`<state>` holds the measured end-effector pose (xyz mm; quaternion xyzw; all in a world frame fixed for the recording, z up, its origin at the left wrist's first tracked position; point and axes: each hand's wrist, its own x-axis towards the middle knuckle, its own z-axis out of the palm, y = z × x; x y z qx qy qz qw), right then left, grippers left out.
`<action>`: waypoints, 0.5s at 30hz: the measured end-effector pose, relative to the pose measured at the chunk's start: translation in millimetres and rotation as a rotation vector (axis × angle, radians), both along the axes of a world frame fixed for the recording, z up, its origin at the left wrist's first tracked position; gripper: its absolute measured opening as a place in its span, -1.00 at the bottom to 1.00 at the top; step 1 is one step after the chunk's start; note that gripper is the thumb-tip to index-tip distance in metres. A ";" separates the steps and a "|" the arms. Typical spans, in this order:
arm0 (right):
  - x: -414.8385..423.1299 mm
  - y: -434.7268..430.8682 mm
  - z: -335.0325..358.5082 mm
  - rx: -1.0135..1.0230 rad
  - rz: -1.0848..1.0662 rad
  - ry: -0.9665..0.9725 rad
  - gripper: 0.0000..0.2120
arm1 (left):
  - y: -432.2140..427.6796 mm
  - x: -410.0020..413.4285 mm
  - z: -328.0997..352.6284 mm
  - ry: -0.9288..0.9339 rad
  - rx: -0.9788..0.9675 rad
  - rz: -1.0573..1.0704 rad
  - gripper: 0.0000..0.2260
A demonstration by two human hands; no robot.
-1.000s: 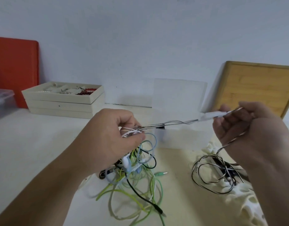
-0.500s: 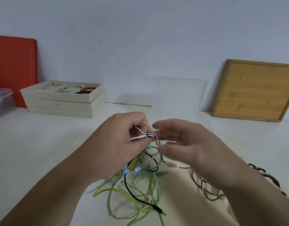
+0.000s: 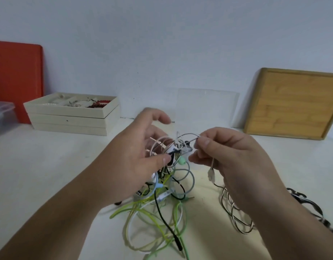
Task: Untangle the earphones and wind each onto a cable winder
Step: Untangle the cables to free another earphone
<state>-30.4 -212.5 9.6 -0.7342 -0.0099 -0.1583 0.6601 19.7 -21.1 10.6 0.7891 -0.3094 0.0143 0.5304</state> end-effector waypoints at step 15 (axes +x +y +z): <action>1.8 7.9 -0.8 0.370 0.112 0.106 -0.77 | -6.1 7.0 -6.1 -0.127 -0.161 0.319 -0.79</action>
